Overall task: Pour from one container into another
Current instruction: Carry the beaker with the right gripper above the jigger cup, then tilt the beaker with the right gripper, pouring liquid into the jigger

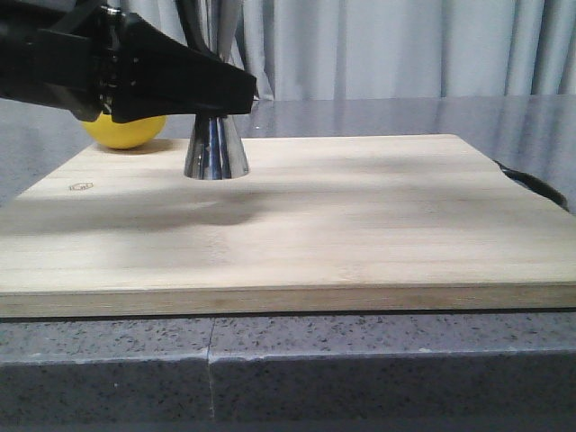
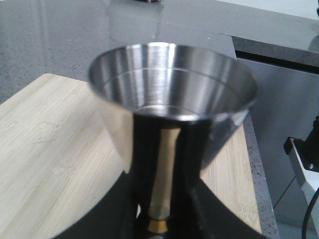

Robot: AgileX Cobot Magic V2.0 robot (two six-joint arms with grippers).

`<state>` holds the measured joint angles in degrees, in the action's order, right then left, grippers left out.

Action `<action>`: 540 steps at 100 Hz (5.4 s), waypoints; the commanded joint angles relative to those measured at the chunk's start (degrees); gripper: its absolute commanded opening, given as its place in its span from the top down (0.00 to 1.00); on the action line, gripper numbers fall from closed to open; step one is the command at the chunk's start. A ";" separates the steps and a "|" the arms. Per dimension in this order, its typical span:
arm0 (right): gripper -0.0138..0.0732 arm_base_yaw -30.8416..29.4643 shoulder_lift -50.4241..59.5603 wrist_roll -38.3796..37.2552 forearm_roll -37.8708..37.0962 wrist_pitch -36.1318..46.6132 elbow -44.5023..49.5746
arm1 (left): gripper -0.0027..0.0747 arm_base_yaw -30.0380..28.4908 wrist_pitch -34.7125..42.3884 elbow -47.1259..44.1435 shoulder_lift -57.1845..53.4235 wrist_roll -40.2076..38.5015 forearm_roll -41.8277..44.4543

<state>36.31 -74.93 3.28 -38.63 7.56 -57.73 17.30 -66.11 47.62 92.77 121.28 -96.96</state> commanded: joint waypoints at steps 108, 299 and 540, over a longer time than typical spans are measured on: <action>0.46 -0.07 2.00 0.42 -9.62 4.34 -2.27 | 0.99 2.12 -7.00 1.52 -2.55 -0.06 -6.48; 0.46 -0.07 1.93 0.42 -27.61 3.85 -2.27 | 0.99 2.12 -7.22 1.57 -2.55 -0.06 -6.10; 0.46 -0.07 1.93 0.42 -48.54 1.54 -2.27 | 0.99 2.12 -7.22 1.57 -2.55 -0.06 -6.10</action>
<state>36.31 -74.93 3.38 -86.67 8.33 -57.82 19.10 -66.11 47.62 92.67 121.18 -99.39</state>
